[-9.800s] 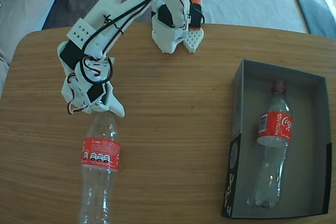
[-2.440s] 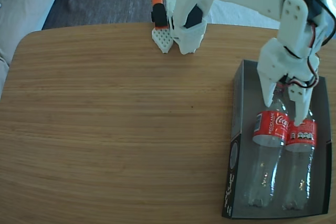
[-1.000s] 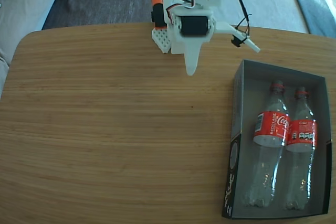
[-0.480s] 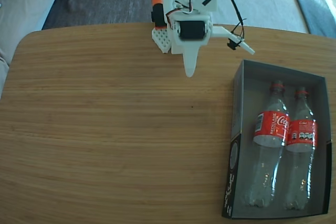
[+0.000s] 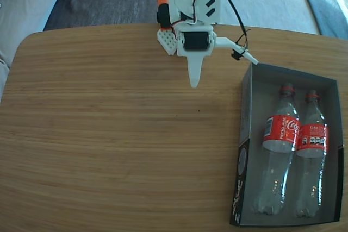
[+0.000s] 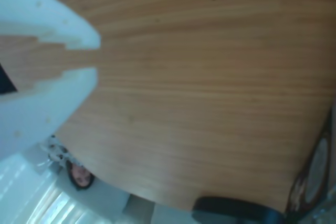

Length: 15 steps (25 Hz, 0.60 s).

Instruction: Grasp the bottles and put them in the box.

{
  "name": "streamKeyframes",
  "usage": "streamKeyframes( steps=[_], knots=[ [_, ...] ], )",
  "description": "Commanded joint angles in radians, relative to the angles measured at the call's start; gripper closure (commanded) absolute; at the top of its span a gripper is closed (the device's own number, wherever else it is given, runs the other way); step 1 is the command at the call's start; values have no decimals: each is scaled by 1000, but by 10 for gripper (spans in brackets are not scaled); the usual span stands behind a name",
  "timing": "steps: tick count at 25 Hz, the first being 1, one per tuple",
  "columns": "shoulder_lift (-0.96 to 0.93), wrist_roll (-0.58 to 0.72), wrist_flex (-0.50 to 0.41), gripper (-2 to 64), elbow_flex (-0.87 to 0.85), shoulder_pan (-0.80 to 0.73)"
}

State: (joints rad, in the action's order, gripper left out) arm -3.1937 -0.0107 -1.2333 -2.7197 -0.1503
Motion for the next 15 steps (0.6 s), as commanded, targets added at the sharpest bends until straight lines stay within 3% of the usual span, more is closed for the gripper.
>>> streamKeyframes(
  steps=[1,15],
  knots=[
    [-48,0,12,617,-11,-5],
    [-51,-3,40,616,-83,-40]
  ],
)
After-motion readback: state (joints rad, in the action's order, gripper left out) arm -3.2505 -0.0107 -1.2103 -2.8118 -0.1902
